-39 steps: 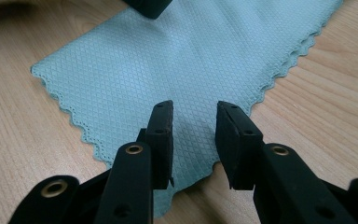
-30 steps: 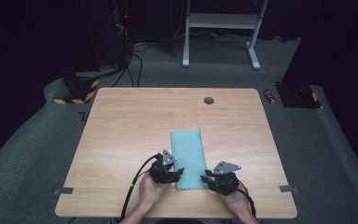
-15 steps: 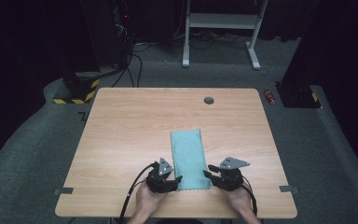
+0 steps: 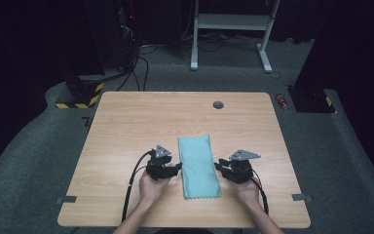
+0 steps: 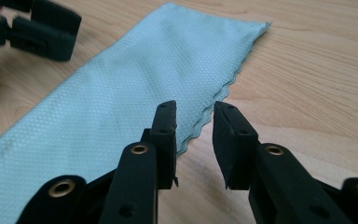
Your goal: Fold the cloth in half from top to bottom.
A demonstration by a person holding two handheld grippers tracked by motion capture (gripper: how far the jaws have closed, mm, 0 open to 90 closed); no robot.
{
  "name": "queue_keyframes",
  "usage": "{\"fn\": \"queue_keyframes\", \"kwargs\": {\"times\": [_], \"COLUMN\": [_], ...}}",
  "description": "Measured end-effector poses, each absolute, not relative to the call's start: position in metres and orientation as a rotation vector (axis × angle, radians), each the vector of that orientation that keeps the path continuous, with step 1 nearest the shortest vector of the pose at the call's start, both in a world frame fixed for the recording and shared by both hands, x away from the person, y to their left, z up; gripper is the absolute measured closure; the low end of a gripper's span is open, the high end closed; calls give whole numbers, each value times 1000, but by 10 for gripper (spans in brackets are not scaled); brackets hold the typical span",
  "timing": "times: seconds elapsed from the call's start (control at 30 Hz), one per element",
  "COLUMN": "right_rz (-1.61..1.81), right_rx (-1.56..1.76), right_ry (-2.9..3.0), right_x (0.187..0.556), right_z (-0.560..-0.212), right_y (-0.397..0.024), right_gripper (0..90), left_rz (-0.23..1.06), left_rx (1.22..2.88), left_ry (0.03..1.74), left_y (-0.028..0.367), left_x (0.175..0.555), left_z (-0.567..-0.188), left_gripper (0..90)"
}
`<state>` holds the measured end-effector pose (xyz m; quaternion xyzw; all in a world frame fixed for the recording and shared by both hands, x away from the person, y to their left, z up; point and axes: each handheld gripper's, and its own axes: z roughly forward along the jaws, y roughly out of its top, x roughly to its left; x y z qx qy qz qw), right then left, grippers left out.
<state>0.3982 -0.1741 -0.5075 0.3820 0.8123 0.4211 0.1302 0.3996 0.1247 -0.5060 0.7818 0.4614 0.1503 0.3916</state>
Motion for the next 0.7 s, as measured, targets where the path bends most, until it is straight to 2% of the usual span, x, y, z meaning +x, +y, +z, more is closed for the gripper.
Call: {"fn": "queue_keyframes", "kwargs": {"times": [0.13, 0.6, 0.7], "right_rz": [1226, 1255, 1254], "right_rx": [1116, 1191, 1200], "right_ry": [2366, 2347, 2346], "right_x": [410, 440, 448], "right_z": [-506, -491, -487], "right_y": [-169, -166, -165], "right_gripper": [737, 729, 729], "left_rz": [373, 370, 330], "left_rx": [1951, 1946, 1944], "left_ry": [1191, 1214, 1218], "left_y": [126, 126, 127], "left_x": [414, 448, 455], "left_z": [-500, -494, -494], "left_gripper": [459, 449, 479]}}
